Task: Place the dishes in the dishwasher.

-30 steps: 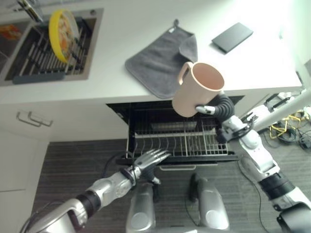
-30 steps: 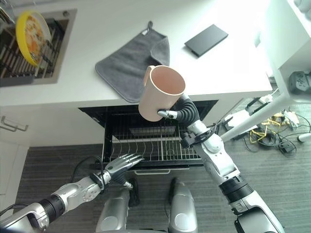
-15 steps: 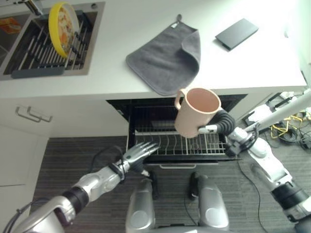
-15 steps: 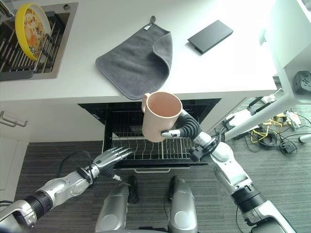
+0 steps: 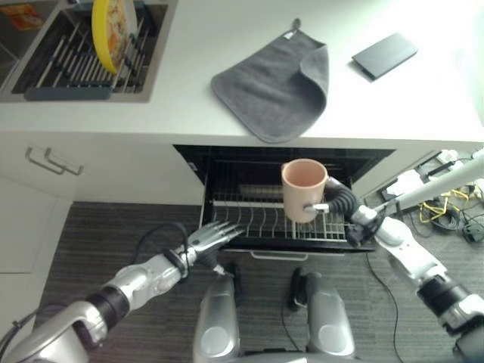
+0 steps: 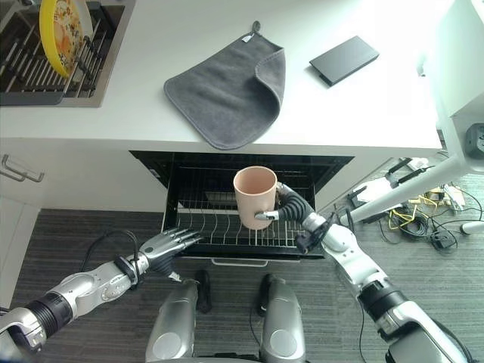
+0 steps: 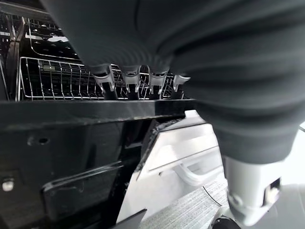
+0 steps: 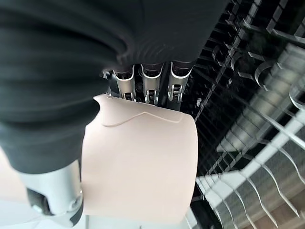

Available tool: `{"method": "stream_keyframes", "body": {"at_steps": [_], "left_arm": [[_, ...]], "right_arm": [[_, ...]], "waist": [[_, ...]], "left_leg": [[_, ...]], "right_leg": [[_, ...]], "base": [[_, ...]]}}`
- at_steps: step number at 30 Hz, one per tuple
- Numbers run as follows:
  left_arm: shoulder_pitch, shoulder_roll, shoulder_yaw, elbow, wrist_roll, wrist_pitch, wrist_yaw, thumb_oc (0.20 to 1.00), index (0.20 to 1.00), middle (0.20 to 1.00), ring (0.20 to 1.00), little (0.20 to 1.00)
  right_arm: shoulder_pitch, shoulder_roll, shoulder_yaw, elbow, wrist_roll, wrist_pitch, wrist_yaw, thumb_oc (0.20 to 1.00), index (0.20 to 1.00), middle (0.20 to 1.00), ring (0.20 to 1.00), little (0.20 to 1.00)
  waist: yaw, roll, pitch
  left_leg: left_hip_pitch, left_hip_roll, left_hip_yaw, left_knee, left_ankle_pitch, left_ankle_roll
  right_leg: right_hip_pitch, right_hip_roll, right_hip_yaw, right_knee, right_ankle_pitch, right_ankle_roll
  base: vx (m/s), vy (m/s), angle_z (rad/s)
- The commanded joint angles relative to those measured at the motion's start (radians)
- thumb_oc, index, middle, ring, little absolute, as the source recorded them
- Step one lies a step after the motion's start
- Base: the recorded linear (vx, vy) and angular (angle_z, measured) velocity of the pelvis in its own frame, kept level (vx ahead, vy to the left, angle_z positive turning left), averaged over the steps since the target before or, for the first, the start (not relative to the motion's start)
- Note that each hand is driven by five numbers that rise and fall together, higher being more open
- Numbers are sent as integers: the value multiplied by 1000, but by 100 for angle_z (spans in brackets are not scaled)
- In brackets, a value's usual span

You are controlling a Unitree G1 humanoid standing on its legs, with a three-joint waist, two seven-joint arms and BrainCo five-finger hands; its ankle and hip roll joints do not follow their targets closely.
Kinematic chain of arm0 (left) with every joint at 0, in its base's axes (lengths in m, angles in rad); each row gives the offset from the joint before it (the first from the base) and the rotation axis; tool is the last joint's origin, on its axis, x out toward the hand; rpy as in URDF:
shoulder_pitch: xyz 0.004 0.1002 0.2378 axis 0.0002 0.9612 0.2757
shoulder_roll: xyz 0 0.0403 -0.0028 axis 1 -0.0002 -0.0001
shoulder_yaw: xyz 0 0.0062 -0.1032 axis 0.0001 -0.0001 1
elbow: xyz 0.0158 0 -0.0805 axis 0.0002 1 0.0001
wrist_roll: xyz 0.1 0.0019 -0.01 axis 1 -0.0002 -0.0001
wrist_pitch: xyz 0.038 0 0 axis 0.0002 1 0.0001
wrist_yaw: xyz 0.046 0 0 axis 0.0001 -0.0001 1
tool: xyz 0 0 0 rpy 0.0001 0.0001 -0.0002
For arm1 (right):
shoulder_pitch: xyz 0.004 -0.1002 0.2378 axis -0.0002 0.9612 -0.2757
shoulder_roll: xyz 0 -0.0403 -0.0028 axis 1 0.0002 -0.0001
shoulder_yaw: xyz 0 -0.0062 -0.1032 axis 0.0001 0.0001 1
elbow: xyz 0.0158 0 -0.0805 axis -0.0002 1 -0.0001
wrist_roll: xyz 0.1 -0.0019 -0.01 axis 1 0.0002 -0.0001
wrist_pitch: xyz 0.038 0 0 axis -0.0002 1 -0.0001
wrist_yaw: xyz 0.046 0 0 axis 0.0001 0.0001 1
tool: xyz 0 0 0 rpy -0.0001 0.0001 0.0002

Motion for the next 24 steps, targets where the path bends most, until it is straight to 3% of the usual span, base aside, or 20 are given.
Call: {"method": "stream_keyframes", "body": {"at_steps": [1, 7, 10, 11, 20, 24], "left_arm": [[-15, 13, -38, -79, -50, 6, -3, 1000, 1000, 1000, 1000, 1000], [-53, 0, -72, -82, -57, 10, -15, 1000, 1000, 1000, 1000, 1000], [-72, -2, -82, -84, -68, 14, -13, 1000, 1000, 1000, 1000, 1000], [-81, -2, -85, -85, -76, 16, -14, 1000, 1000, 1000, 1000, 1000], [-190, -21, -114, -106, -176, 27, -26, 1000, 1000, 1000, 1000, 1000], [-208, -26, -128, -120, -185, 43, -26, 1000, 1000, 1000, 1000, 1000]], "right_arm": [[-66, -2, 5, 22, -35, -44, -46, 200, 200, 200, 200, 200], [-146, 2, 3, 180, -43, -39, -70, 200, 200, 200, 200, 200], [-205, 8, 15, 268, -58, 124, -20, 200, 200, 200, 200, 200], [-217, 8, 27, 305, -67, 137, -14, 200, 200, 200, 200, 200], [-371, 54, 27, 640, -135, 183, -45, 200, 200, 200, 200, 200], [-377, 74, 3, 740, -145, 151, -67, 200, 200, 200, 200, 200]], "waist": [[28, 29, -28], [40, 43, -16], [47, 50, -3], [49, 52, 0], [77, 76, 35], [80, 87, 45]], "left_leg": [[69, 42, 46, -10, 18, 16], [63, 25, 34, -12, 13, 20], [59, 17, 27, -20, 15, 18], [60, 14, 26, -26, 17, 18], [37, -7, 14, -35, 24, 24], [33, -10, 12, -41, 27, 24]], "right_leg": [[7, -86, -37, -32, 127, 73], [-4, -92, -35, -32, 135, 73], [-13, -89, -28, -42, 141, 72], [-13, -88, -26, -49, 144, 71], [-38, -85, -26, -46, 152, 68], [-41, -83, -26, -48, 153, 67]], "base": [[-34, 20, 4], [0, 23, 5], [-26, 56, 5], [-17, 39, 0], [-20, 27, 0], [0, 0, 0]]}}
